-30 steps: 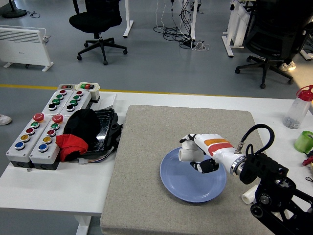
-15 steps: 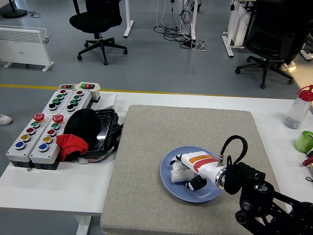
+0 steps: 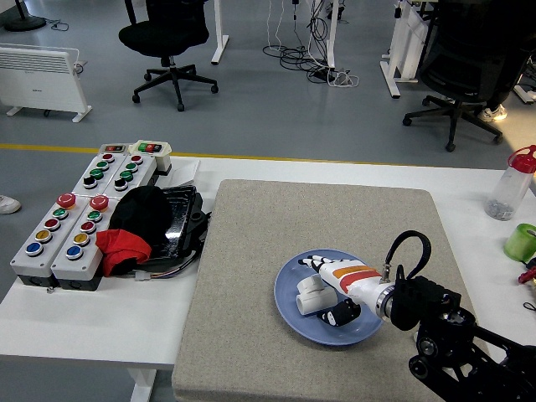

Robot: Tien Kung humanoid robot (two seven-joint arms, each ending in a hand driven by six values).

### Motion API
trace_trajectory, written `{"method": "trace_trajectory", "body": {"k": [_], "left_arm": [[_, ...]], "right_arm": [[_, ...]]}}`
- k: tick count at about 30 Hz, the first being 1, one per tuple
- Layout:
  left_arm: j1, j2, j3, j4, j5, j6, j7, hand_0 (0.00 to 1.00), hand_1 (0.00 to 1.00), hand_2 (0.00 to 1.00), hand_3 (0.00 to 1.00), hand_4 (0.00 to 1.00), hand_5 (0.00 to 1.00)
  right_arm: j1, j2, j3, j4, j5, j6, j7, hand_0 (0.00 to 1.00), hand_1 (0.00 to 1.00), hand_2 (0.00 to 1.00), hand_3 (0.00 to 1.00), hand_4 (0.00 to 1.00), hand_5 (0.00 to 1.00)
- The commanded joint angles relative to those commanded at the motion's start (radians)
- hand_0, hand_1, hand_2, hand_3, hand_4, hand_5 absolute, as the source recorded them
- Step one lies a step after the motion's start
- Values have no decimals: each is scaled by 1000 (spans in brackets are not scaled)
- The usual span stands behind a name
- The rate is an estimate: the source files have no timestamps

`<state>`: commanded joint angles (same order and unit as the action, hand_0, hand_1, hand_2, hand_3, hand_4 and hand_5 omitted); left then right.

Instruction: Pick pipe place plate twice

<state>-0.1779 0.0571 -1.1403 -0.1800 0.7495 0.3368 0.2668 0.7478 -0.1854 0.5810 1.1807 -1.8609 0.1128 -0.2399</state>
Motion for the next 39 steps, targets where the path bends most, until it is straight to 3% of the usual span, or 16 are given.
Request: {"method": "trace_trajectory", "body": {"k": [12,24,28,35,39], "left_arm": [[-2,0,0,0,-1,0,-1,723,764,727,684,419,998],[-1,1,-4,0,2,1,0,723,764,727,685,418,998],[0,1,-10,0,11,1,1,723,764,727,685,418,998],[2,1,-18,0,24,1,3,723,764,727,685,418,998],[4,1,-19,0,25,0,3,723,764,727,685,418,998]], "right_arm": [[-20,-24,113,56,6,45,4,990,945,998,998,828,362],[-64,-95,257,155,8,121,-28,983,934,998,998,835,376],[-99,-141,334,206,30,166,-42,955,918,998,998,832,382],[-170,-232,437,303,111,288,-77,936,904,998,998,833,383],[-207,-281,468,345,125,318,-83,936,904,998,998,833,383]]}}
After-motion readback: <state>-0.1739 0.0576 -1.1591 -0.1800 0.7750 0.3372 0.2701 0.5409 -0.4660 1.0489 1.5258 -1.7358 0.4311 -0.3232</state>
